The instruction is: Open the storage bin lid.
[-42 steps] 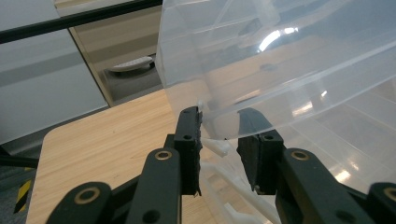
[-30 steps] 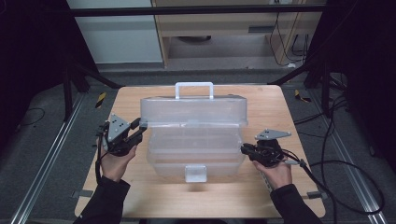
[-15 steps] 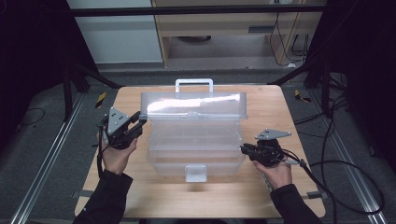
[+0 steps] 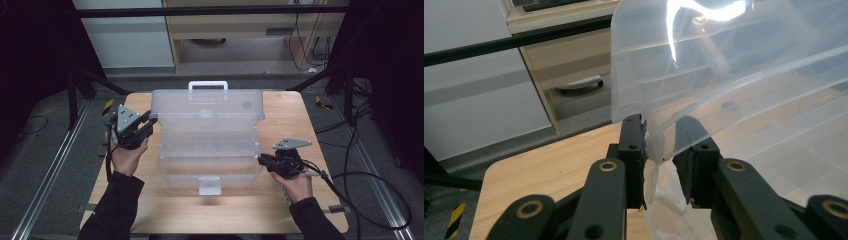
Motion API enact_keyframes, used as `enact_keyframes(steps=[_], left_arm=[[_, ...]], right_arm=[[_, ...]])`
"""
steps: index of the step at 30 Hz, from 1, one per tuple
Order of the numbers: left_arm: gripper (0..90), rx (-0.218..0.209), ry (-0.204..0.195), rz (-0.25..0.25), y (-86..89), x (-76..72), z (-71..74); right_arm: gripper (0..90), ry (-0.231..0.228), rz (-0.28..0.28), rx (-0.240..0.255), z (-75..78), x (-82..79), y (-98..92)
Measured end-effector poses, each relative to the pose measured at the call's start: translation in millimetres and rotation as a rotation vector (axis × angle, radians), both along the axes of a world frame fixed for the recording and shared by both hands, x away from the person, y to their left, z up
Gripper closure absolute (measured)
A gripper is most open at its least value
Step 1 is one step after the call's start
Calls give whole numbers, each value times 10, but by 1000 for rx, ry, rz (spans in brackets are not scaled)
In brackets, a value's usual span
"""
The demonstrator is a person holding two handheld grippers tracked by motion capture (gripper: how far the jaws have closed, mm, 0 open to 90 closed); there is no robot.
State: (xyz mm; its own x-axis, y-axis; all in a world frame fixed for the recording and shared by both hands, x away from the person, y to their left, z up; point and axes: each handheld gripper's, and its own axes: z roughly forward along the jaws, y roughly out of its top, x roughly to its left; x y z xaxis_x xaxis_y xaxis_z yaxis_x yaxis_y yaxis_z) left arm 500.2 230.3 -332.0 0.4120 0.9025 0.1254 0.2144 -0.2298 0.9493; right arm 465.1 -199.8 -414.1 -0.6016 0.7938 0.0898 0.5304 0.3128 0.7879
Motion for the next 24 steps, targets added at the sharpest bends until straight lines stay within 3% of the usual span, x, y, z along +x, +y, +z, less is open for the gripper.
enact_keyframes(steps=[11, 24], left_arm=[[772, 27, 8, 29, -37, 169, 88], [773, -3, 20, 36, -45, 336, 150]], right_arm=[[770, 5, -2, -8, 2, 6, 12], [772, -2, -5, -15, 2, 21, 12]])
